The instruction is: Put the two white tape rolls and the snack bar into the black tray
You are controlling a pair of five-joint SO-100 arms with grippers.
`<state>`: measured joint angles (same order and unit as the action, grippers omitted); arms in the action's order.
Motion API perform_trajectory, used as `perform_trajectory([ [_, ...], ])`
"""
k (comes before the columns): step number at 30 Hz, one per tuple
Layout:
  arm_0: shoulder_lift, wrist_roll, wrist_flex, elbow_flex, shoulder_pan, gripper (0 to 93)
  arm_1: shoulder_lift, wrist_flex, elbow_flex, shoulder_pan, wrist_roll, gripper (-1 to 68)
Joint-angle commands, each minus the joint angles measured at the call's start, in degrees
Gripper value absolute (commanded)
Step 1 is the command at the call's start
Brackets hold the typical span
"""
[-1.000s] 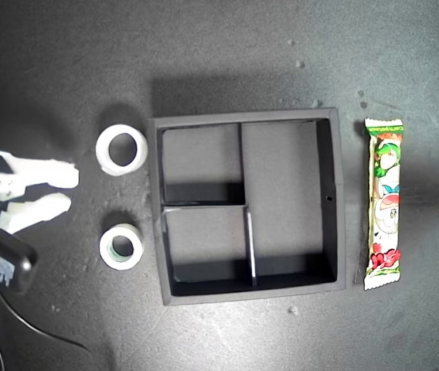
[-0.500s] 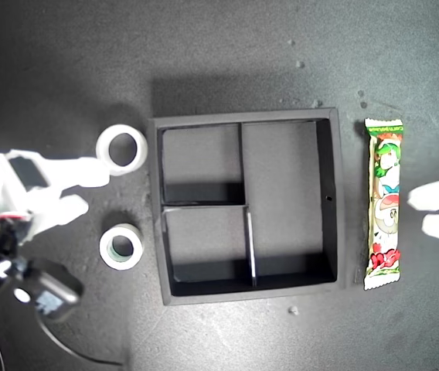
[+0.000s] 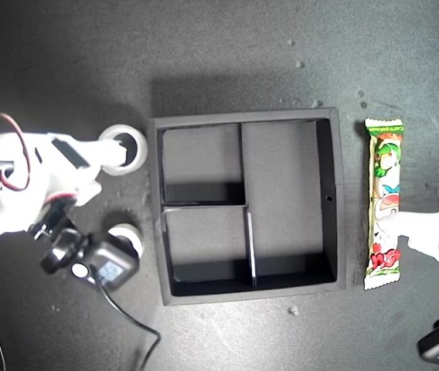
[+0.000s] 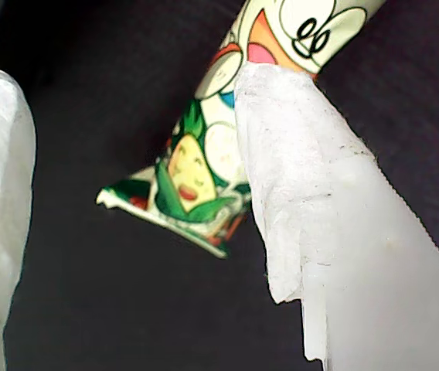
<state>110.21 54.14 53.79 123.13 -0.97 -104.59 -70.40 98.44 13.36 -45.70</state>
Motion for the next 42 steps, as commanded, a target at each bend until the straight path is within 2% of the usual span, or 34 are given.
perform_trajectory([
  [1,-0.1,-0.6,0.2,-2.0,-0.9,16.3,-0.2,-0.5,0.0,0.4,7.2,17.2],
  [22,-12.8,-1.4,-0.3,-7.7,-1.2,16.6,-0.2,0.7,9.9,0.4,8.8,18.9],
  [30,-22.3,-1.7,-0.2,-12.7,-2.7,16.6,-0.2,11.8,20.0,2.5,10.7,18.6],
  [35,-24.1,-1.6,-0.2,-13.6,-2.8,16.3,-0.1,14.4,18.7,1.4,14.7,18.3],
  [38,-23.9,-1.5,-0.2,-13.2,-2.8,13.4,0.5,15.7,19.1,0.5,15.6,18.5],
  [42,-23.7,-1.1,-0.2,-13.1,-2.6,4.8,6.4,15.8,15.7,-0.9,16.4,18.7],
])
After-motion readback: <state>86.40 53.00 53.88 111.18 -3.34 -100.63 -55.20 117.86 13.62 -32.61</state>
